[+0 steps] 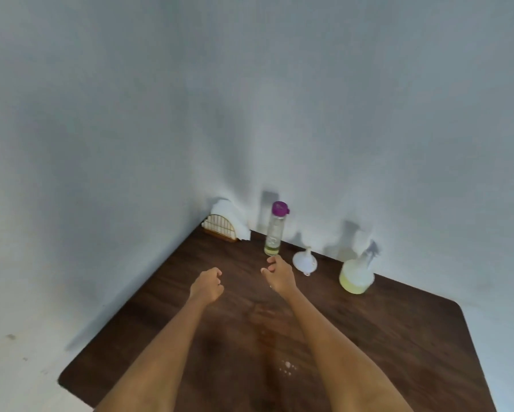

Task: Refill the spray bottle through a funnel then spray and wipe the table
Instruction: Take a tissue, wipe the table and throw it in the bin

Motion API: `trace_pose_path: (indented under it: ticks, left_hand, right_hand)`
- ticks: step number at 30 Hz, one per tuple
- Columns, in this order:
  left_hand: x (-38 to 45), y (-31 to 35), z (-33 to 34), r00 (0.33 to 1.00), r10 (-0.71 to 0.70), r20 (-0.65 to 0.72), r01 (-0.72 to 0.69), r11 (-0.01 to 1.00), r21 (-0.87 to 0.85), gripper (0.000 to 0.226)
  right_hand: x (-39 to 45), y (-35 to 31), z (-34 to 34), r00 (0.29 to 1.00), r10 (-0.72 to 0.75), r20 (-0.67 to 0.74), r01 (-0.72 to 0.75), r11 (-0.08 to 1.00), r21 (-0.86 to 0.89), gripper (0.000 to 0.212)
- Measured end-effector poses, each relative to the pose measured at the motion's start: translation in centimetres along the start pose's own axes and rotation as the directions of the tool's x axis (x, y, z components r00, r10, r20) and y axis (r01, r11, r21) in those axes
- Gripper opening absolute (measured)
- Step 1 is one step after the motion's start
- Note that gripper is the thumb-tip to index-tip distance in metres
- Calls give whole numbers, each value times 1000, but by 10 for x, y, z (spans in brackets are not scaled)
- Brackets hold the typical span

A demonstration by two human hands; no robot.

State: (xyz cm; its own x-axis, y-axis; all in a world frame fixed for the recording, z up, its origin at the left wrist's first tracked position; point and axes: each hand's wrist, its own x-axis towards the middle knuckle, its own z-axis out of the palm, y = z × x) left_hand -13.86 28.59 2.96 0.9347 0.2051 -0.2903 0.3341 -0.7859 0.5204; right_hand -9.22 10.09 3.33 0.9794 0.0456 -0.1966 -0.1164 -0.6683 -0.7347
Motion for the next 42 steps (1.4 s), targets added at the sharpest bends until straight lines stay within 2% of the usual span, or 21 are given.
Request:
trace_pose_path:
  ticks: [6,13,16,19,21,23,26,27,29,34,39,42]
  left_hand:
    - [49,-40,-28,1000,-25,0,25,1000,-4,41]
    - [139,-82,-46,999,-28,43,28,1000,0,43]
    - [171,-94,-43,998,-27,62,27,1000,-11,42]
    - [186,-103,-35,996,-27,85,31,999,-40,42]
    - [191,-110,-31,995,-38,90,43,997,-65,42]
    - [194,-115,-29,996,-41,84,49,995,-88,41]
    - [199,-116,-30,995,-47,87,56,994,-98,42]
    - [201,-115,-30,995,-48,89,56,994,-93,42]
    - [202,-113,-31,995,-43,94,51,995,-82,43]
    - [202,-106,-32,995,-30,92,36,997,-62,43]
    - [198,-104,-32,995,-26,93,32,998,-58,44]
    - [196,-98,-36,997,-16,81,21,998,-66,44]
  right_hand:
    - [52,-37,39,1000,-22,-8,22,1000,-17,38]
    - [149,-69,83,999,48,0,-48,999,-20,66]
    - [189,-67,100,968,248,-42,-245,966,81,73]
    - [209,-56,107,893,450,-12,-423,848,321,77]
    - [217,-51,108,854,520,-29,-441,751,492,77]
    - [224,-51,106,843,536,-48,-421,712,563,72]
    - [232,-57,100,875,483,-46,-390,757,524,42]
    - [234,-58,98,882,468,-56,-380,776,503,38]
    - [235,-64,95,898,432,-84,-349,815,462,39]
    - [224,-82,87,912,281,-298,-160,915,370,31]
    - [211,-104,72,912,124,-390,53,909,414,14]
    - [211,-111,69,905,35,-423,104,948,299,9]
